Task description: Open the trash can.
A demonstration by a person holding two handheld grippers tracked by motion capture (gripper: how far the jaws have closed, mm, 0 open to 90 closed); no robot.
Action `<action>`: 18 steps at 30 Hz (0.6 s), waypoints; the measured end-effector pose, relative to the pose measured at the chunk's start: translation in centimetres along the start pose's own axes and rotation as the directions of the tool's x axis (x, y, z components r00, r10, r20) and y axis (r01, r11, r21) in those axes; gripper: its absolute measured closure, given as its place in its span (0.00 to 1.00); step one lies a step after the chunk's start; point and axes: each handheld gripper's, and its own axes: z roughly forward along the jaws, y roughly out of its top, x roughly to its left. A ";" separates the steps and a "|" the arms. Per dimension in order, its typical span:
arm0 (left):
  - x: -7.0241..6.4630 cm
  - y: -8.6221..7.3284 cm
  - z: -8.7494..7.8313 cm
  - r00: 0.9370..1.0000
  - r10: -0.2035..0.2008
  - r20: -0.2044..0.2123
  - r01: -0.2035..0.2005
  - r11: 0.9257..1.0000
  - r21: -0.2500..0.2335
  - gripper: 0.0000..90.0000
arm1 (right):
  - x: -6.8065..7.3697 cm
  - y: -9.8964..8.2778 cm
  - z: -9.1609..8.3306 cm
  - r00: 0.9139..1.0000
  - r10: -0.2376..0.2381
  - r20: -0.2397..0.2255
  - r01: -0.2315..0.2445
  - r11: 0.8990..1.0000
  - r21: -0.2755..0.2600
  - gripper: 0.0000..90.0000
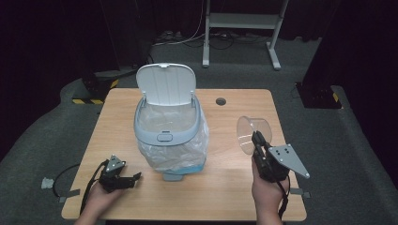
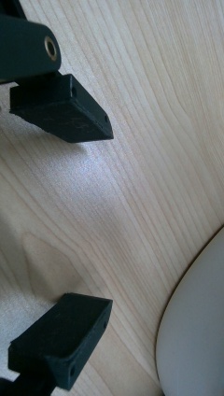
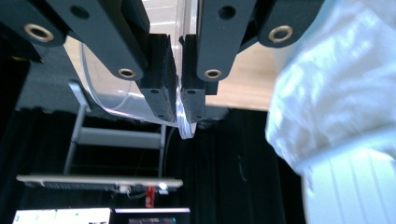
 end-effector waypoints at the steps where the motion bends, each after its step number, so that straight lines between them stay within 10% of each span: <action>1: 0.0 0.0 0.0 1.000 0.000 0.000 0.000 1.000 0.000 0.18 | 0.1 0.3 0.0 1.000 0.001 -0.004 -0.001 1.000 -0.008 0.94; 18: 0.0 0.0 0.0 1.000 0.000 0.000 0.000 1.000 0.000 0.18 | 4.3 5.7 1.2 0.995 -0.043 -0.087 0.032 0.991 -0.129 0.95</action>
